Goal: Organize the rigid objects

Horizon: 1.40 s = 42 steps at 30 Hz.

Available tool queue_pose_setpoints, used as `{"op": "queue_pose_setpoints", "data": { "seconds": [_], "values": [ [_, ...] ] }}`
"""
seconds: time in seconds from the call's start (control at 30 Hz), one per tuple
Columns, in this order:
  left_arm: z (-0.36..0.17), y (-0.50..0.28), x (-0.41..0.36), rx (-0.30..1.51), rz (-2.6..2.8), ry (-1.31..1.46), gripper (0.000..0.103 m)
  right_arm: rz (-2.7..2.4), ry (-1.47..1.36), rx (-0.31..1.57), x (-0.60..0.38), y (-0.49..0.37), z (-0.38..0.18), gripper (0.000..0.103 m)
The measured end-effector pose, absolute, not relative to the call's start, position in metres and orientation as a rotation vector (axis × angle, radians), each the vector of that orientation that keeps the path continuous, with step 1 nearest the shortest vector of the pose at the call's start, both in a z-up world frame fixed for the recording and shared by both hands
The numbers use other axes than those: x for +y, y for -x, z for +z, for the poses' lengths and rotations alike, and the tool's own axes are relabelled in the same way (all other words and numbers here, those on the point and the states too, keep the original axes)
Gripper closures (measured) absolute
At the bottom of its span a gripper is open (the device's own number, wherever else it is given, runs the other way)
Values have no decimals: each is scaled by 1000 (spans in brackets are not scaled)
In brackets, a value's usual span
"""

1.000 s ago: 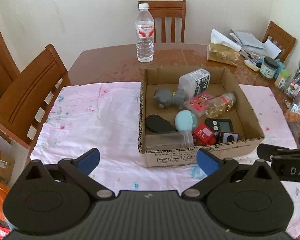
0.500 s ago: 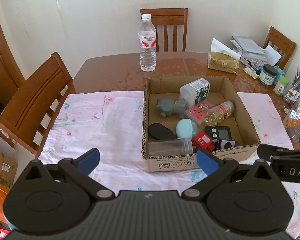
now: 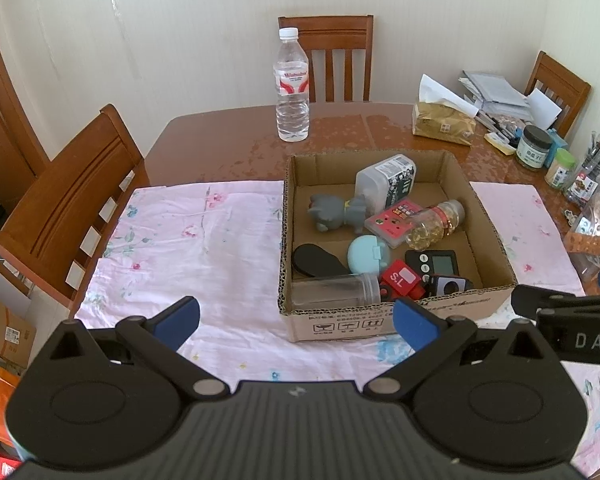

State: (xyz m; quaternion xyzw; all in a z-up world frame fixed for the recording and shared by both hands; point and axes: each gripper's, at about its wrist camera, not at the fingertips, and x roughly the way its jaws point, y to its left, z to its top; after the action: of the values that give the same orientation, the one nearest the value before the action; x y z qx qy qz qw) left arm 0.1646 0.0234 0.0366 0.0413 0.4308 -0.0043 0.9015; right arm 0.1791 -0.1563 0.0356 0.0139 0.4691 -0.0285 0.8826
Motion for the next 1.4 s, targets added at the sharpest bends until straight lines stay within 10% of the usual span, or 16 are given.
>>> {"op": "queue_pose_setpoints", "data": {
  "seconds": [1.4],
  "values": [
    [36, -166, 22, 891, -32, -59, 1, -62, -27, 980, -158, -180, 33, 0]
  ]
}}
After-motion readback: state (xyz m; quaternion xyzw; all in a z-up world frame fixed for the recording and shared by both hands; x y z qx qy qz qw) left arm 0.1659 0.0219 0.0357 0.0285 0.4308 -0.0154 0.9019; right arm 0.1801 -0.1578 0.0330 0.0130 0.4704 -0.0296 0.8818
